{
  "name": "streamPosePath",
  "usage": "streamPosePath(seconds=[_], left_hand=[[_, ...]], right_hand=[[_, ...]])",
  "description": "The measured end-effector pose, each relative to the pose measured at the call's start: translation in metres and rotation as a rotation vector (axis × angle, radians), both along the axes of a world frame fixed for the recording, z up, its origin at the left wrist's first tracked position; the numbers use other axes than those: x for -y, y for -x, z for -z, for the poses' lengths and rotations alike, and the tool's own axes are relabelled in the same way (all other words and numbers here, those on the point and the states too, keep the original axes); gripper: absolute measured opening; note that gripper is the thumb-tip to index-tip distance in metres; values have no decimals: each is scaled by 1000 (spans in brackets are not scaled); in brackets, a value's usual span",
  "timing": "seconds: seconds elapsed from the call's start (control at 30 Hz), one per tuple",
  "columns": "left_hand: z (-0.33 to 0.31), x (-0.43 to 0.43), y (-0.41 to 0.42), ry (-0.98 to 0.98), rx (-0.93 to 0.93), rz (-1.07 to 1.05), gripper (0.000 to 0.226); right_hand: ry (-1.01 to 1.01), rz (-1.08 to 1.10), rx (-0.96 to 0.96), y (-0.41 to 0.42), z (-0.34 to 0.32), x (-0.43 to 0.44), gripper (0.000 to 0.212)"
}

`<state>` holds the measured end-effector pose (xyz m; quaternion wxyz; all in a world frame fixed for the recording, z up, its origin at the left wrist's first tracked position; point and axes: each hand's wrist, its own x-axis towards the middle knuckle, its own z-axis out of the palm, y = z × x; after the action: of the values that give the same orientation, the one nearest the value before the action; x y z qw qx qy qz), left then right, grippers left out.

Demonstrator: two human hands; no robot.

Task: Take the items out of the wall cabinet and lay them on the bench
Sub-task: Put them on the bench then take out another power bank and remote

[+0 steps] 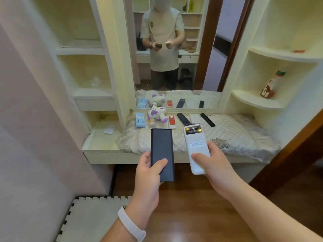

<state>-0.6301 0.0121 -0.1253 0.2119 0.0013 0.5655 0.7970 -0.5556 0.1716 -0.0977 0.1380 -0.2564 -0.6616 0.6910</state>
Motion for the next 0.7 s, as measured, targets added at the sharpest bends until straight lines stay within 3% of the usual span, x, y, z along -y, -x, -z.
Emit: streamPosePath(seconds=[0.33, 0.7], left_hand=[[19, -75, 85, 85, 6, -38, 39], [39, -180, 163, 178, 70, -130, 37]], right_hand=[[66, -14, 17, 98, 32, -82, 39], [26, -116, 105, 186, 55, -199, 31]])
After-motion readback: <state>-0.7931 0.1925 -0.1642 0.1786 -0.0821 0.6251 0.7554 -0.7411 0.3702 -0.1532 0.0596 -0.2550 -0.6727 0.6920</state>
